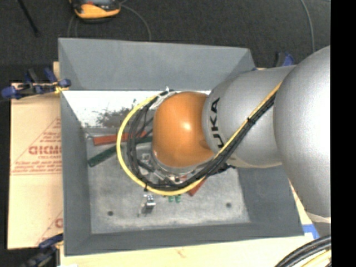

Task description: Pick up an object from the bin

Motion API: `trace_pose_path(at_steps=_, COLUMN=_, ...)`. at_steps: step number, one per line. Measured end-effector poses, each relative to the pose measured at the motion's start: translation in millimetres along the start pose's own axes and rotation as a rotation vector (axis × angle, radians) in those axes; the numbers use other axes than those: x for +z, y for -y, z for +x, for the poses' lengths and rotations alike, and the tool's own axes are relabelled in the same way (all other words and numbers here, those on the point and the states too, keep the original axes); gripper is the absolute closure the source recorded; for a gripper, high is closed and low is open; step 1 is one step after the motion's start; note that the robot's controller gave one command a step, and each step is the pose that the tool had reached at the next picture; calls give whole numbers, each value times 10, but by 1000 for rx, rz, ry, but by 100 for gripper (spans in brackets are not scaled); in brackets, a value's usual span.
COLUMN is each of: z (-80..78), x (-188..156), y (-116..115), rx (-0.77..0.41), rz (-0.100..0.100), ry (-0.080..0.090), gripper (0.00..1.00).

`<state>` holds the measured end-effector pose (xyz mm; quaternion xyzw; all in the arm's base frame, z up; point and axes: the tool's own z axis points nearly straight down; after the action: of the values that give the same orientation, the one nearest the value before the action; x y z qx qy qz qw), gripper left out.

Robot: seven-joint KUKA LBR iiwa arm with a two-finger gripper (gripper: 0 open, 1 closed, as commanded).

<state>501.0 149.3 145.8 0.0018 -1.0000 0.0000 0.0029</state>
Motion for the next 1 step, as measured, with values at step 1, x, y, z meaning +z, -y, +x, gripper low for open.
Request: trace_pose_path(at_steps=1, z=-20, x=-41, y=5, rx=3, rz=-1, ry=7, gripper=0)
